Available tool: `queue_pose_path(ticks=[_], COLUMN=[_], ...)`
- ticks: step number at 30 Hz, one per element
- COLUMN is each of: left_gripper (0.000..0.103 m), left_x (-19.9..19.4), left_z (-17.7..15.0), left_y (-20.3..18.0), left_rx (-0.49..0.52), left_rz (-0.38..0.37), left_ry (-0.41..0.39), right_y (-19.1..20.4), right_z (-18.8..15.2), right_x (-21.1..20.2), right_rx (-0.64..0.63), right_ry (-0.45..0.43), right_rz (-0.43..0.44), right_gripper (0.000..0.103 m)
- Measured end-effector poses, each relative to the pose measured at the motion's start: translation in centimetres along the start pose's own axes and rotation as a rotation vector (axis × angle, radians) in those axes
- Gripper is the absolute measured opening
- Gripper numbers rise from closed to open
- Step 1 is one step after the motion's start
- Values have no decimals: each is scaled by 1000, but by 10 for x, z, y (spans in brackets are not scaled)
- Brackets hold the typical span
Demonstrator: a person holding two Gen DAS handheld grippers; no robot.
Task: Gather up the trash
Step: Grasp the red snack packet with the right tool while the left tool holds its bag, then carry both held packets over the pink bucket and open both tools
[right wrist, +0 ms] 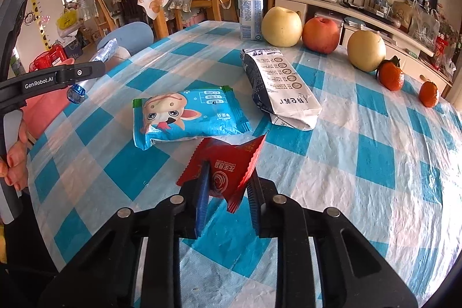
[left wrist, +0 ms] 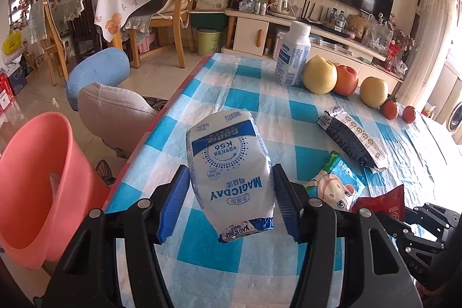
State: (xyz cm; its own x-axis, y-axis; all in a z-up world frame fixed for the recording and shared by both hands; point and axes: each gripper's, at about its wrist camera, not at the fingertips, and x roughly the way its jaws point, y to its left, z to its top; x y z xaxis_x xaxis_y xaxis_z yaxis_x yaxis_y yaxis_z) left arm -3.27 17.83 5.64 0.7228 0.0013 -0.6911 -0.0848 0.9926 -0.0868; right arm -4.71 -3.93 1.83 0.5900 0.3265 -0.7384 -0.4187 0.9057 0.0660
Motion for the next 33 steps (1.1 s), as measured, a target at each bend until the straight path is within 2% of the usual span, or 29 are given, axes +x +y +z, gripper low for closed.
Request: queue_pose_path(ticks=[8,15,24,33], left_gripper=[60,60,60,59], left_x=[-7,-22,-51,-66], left_z=[2,6,16,11], left_y=[9,22,66,177], left_rx=[-22,-51,-148,-396], left_rz=[-17,-19,22,180], left_ry=[-19,-59,-134,-163], right_y=[10,26,100,208], right_z=[-3,12,61,120], right_x=[-15,-48,-68,-40], right_rx=[12,11,-83,-255], right_ry=[-16,-98,-188,-210], right_rz=[-62,-62,71,228], right_gripper=[22,22,22,22])
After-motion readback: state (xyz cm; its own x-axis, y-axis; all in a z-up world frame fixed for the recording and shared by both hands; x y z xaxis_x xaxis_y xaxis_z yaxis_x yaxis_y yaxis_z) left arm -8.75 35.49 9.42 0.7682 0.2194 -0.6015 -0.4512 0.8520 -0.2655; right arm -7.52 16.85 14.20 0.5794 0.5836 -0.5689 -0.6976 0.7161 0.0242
